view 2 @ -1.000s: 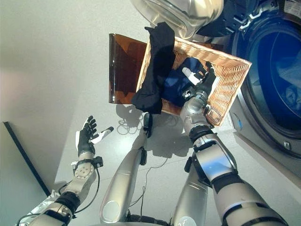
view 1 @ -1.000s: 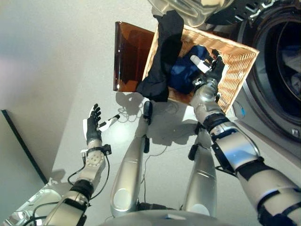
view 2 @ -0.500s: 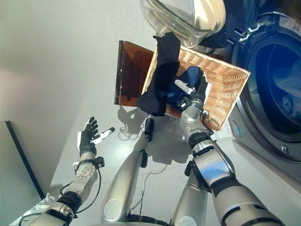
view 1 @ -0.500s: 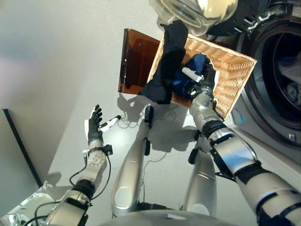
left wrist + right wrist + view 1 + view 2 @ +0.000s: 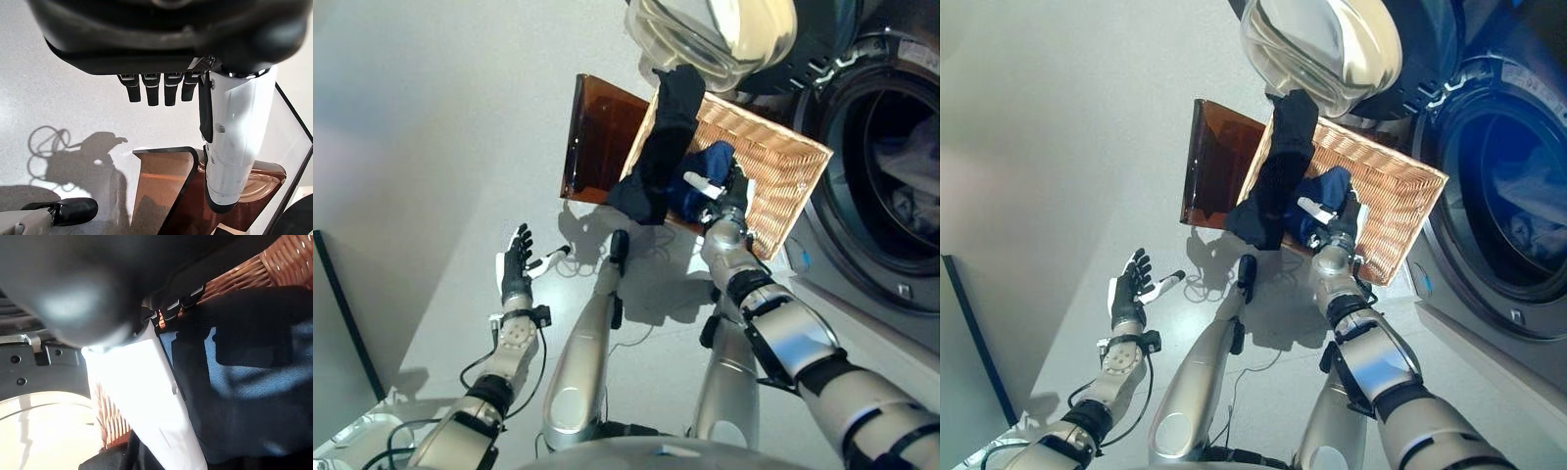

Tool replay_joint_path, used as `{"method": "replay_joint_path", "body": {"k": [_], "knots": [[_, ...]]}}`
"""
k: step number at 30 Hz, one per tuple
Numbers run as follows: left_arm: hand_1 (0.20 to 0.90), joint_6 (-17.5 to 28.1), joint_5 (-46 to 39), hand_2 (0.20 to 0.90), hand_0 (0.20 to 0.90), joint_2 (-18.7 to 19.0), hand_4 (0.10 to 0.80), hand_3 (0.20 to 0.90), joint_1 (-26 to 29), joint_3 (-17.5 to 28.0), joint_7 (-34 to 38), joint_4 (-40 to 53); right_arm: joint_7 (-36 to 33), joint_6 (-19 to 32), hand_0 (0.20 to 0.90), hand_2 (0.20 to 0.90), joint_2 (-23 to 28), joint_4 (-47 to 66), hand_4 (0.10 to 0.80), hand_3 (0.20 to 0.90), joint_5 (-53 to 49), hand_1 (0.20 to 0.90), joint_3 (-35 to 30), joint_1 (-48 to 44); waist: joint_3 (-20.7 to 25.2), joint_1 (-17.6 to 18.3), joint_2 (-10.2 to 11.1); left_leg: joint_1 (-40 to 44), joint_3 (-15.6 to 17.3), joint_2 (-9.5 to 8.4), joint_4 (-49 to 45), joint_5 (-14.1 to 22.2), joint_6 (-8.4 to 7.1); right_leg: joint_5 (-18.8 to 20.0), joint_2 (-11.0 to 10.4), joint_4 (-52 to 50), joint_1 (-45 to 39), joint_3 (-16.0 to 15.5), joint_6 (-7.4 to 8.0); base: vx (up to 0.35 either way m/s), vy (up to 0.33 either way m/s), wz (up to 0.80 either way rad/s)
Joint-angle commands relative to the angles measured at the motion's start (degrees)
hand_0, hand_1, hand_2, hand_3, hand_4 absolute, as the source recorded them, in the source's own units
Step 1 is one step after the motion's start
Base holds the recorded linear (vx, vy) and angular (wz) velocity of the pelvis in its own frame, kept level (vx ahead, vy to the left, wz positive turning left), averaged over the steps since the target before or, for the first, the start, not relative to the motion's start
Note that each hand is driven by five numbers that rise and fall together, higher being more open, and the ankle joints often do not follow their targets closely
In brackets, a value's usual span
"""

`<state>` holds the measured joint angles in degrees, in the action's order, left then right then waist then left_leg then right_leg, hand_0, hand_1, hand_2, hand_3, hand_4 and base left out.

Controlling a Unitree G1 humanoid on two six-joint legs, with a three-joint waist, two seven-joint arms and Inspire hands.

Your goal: Pick up the clothes and place them into the washing machine

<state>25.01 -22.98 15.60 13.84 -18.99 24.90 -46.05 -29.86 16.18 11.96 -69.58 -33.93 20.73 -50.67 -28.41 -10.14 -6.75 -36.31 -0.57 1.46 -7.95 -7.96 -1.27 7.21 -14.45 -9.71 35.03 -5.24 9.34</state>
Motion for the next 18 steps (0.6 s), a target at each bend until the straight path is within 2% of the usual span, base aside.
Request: {"method": "replay_joint_path", "body": {"k": [1,10,11,12,13,14,18], "knots": [[0.9,2.5,-0.6,0.9,0.9,3.9,0.8,0.9,-2.4,1.6,1.1,1.7,0.1,0.3,0.9,0.9,-2.7,0.8,0.8,0.9,-0.7,0.9,-0.1,1.8,-0.2,-1.6,0.2,-2.2,3.3,-0.61,1.4,0.7,-1.8,-6.1,-0.5,-3.0,-2.2,3.8,-1.66,0.0,0.0,0.0],[0.9,2.6,-0.7,0.9,0.9,5.6,0.8,0.9,-3.7,2.3,1.1,6.0,0.4,0.2,0.9,0.9,-3.8,4.7,0.8,0.9,0.4,0.9,3.8,-2.8,-1.4,-2.5,-0.7,-3.3,2.9,-0.74,2.0,-0.1,-2.0,-5.8,-0.4,-2.3,-1.5,3.6,-1.64,0.0,0.0,0.0],[0.9,2.6,-0.6,0.9,0.9,5.7,0.8,0.9,-3.9,2.3,1.2,6.3,0.4,0.3,0.601,0.601,-3.8,5.4,0.586,0.601,0.5,0.601,4.1,-3.1,-1.4,-2.5,-0.7,-3.5,2.8,-0.78,2.0,-0.2,-2.03,-5.7,-0.4,-2.3,-1.4,3.5,-1.61,0.0,0.0,0.0],[0.9,2.7,-0.6,0.9,0.9,5.8,0.8,0.9,-3.9,2.4,1.3,6.6,0.4,0.5,0.527,0.527,-3.8,6.7,0.533,0.527,0.7,0.527,4.6,-3.6,-1.4,-2.7,-0.7,-3.8,2.7,-0.79,2.1,-0.3,-2.05,-5.7,-0.4,-2.3,-1.2,3.5,-1.62,0.0,0.0,0.0],[0.9,2.7,-0.5,0.9,0.9,5.9,0.8,0.9,-4.1,2.4,1.3,6.8,0.7,0.4,0.274,0.274,-3.6,7.1,0.353,0.274,1.1,0.274,4.9,-4.1,-1.4,-2.8,-0.7,-4.2,2.6,-0.83,2.1,-0.4,-2.08,-5.6,-0.3,-2.4,-0.9,3.4,-1.59,0.0,0.0,0.0],[0.9,2.7,-0.5,0.9,0.9,5.9,0.8,0.9,-4.1,2.4,1.3,6.8,0.7,0.4,0.2,0.2,-3.6,7.1,0.3,0.2,1.1,0.2,4.9,-4.1,-1.4,-2.8,-0.7,-4.2,2.6,-0.83,2.1,-0.4,-2.08,-5.6,-0.3,-2.4,-0.8,3.4,-1.59,0.0,0.0,0.0],[0.9,2.9,-0.3,0.9,0.9,5.9,0.8,0.9,-3.9,3.0,1.8,6.1,1.0,1.2,0.2,0.2,-2.9,9.4,0.3,0.2,1.4,0.2,5.2,-5.9,-1.4,-3.0,-0.5,-5.2,2.2,-0.92,2.1,-0.6,-2.01,-5.7,-0.3,-2.8,0.1,3.2,-1.61,0.0,0.0,0.0]]}}
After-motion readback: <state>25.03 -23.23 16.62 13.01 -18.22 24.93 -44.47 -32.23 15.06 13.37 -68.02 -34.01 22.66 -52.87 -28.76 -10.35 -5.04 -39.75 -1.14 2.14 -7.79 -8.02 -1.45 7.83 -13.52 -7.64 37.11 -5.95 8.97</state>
